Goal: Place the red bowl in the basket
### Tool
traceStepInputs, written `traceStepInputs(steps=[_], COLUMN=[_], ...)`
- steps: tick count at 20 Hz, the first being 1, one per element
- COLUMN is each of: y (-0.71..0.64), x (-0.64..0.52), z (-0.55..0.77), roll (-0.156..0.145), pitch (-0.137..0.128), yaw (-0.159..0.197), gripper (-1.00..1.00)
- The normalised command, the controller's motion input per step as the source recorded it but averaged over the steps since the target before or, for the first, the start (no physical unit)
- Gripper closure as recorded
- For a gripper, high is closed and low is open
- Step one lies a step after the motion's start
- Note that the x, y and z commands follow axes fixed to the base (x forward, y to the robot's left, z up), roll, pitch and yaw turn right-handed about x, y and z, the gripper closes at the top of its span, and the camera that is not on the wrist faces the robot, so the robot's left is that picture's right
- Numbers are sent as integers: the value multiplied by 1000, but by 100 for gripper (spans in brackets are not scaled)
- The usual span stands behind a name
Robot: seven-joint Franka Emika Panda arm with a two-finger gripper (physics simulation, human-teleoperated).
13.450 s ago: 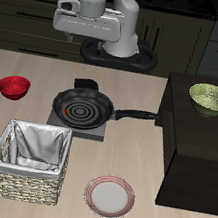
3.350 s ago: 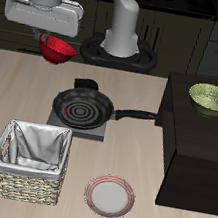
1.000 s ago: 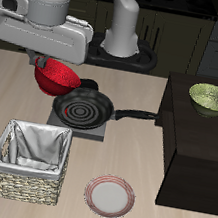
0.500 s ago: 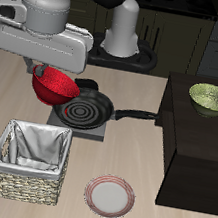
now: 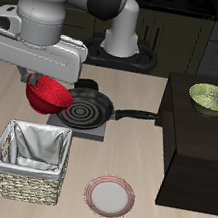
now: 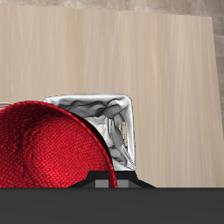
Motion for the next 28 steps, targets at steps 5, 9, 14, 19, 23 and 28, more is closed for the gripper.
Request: traceStepInputs(steps=[5, 9, 14, 19, 23, 28], y=[-78, -72, 15, -33, -19, -50], x=[69, 75, 63, 53, 38, 29], z=[-325, -296, -289, -245, -222, -161], roll=[-9, -10, 0, -2, -9, -24], pitch=[34, 30, 31, 28, 26, 17], yaw=[4, 6, 17, -11, 13, 19], gripper=[100, 100, 100, 100, 100, 100])
